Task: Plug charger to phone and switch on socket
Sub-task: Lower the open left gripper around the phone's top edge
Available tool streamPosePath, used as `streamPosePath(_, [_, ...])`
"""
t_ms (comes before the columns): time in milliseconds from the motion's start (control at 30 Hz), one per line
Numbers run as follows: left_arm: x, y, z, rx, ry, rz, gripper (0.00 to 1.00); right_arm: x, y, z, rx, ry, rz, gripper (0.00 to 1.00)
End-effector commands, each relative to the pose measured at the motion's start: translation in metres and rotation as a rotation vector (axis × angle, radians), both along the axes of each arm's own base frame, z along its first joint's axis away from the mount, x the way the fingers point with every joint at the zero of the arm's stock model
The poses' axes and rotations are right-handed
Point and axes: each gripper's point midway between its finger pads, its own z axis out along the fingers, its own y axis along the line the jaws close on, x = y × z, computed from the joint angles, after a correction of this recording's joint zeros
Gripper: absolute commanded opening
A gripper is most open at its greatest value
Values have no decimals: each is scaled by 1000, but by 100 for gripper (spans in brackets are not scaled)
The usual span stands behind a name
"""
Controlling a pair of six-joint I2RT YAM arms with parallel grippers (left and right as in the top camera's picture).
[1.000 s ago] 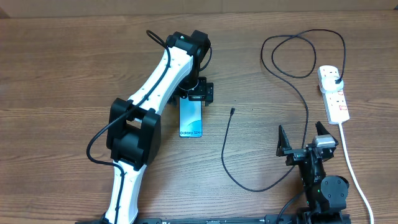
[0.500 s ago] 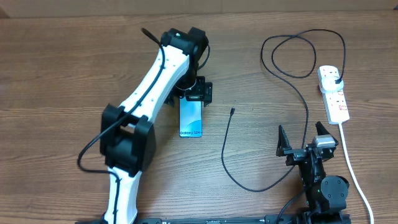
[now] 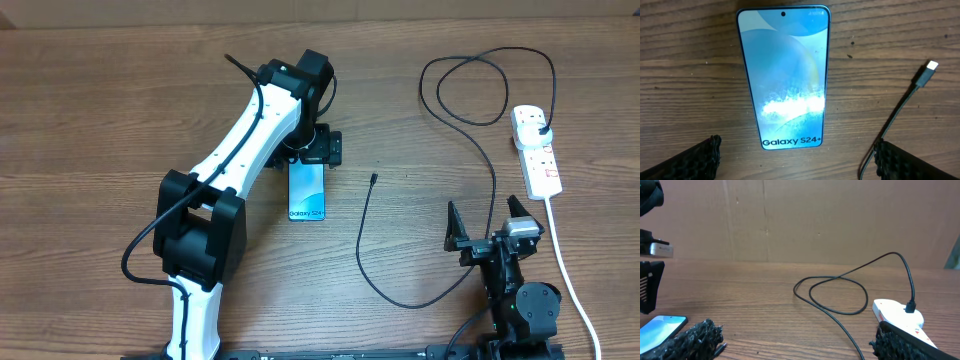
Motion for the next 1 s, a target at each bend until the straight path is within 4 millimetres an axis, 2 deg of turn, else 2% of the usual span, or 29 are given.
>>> streamPosePath(0, [3, 4, 1, 9, -14, 32, 99, 0, -2, -2, -1, -2, -8, 100])
streamPosePath(267, [5, 4, 0, 6, -23, 20, 99, 0, -2, -2, -1, -2, -8, 100])
streamPosePath(467, [7, 10, -14, 48, -47, 0, 99, 0, -2, -2, -1, -2, -8, 100])
streamPosePath(533, [5, 13, -21, 55, -33, 67, 100, 0, -2, -2, -1, -3, -8, 100])
streamPosePath(667, [7, 11, -26, 46, -40, 114, 99, 0, -2, -2, -1, -2, -8, 100])
streamPosePath(967, [6, 6, -30, 62, -55, 95, 100, 0, -2, -2, -1, -2, -8, 100])
